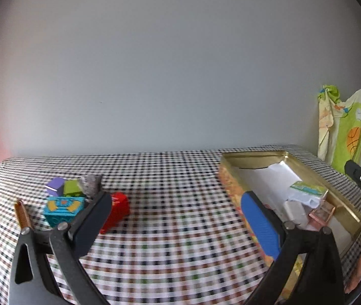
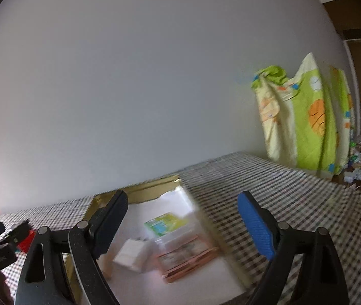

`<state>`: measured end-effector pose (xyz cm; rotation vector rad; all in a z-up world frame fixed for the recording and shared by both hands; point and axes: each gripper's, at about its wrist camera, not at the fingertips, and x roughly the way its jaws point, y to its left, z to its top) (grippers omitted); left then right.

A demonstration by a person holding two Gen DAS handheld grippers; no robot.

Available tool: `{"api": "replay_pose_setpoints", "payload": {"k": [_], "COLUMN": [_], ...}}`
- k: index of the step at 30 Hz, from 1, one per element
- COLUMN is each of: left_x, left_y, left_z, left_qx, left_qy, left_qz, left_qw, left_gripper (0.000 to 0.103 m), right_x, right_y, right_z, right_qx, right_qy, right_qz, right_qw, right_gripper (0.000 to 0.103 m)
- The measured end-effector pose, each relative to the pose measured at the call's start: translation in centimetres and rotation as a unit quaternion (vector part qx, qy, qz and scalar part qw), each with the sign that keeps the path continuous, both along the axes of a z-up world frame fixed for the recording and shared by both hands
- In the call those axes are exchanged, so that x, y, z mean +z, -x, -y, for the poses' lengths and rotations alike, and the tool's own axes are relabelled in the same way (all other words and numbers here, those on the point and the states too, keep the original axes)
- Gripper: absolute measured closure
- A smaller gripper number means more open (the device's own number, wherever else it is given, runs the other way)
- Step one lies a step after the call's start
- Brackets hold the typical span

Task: Organize rigid objects
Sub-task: 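Move both open tools away from the tray toward the remaining table items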

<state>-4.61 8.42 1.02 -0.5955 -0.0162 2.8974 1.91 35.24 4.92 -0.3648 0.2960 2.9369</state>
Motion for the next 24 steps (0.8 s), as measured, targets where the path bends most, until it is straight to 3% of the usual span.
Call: {"api": "replay_pose_setpoints", "payload": {"k": [13,24], "left_x": [-0.7,-2.0], "left_y": [2.8,5.3], "left_z": [8.5,16.7], "left_qx": [0.079,0.176], "left_qy": [0.009,0.008], "left_qz": [0.024,0.073], "left_qw": [0.9966,0.9816], "left_gripper": [0.0,0.0], "right_x": [-0.1,-0.4], "right_y": [0.8,2.5], "right_z": [9.2,16.7], "right_qx": [0.089,0.162], "right_qy": [-0.024,-0.027], "right_qz": [0.009,0.03], "right_qw": [0.996,0.986], "right_gripper": [0.013,0.013]}}
